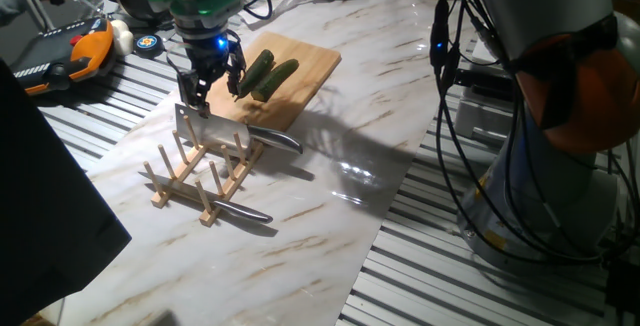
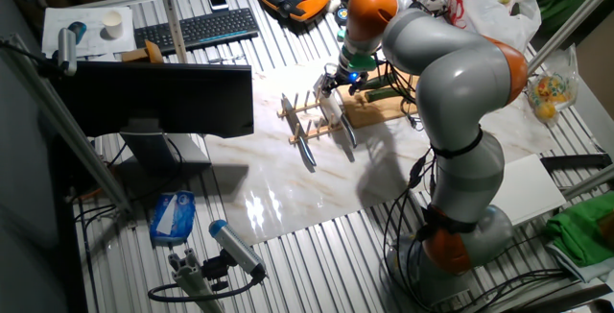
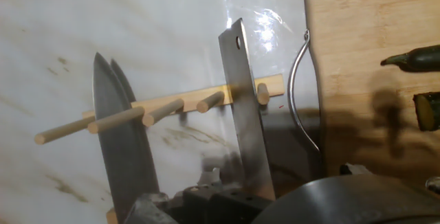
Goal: Cut the cucumber into segments
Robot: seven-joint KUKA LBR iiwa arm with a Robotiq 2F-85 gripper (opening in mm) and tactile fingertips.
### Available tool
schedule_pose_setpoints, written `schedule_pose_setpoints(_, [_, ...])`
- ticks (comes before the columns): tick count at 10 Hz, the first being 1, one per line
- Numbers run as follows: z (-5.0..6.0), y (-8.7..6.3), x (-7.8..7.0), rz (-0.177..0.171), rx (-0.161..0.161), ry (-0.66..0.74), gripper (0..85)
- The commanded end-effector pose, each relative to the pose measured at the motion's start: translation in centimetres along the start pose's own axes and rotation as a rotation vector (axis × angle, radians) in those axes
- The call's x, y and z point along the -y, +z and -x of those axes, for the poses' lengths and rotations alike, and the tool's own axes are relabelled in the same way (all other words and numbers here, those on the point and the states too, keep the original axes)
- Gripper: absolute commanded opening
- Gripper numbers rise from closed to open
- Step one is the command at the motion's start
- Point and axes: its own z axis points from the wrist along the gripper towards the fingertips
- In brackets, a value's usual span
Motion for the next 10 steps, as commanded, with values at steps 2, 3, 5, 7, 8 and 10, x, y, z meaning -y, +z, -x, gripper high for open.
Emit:
schedule_pose_setpoints(2, [0.0,0.0,0.0,-0.005,0.007,-0.004,85.0])
schedule_pose_setpoints(3, [0.0,0.0,0.0,-0.01,0.009,-0.002,85.0])
schedule_pose_setpoints(5, [0.0,0.0,0.0,-0.011,-0.017,-0.001,85.0])
schedule_pose_setpoints(7, [0.0,0.0,0.0,-0.007,-0.019,-0.003,85.0])
schedule_pose_setpoints(8, [0.0,0.0,0.0,-0.004,-0.018,-0.012,85.0])
schedule_pose_setpoints(10, [0.05,-0.11,0.01,-0.002,-0.034,-0.017,85.0])
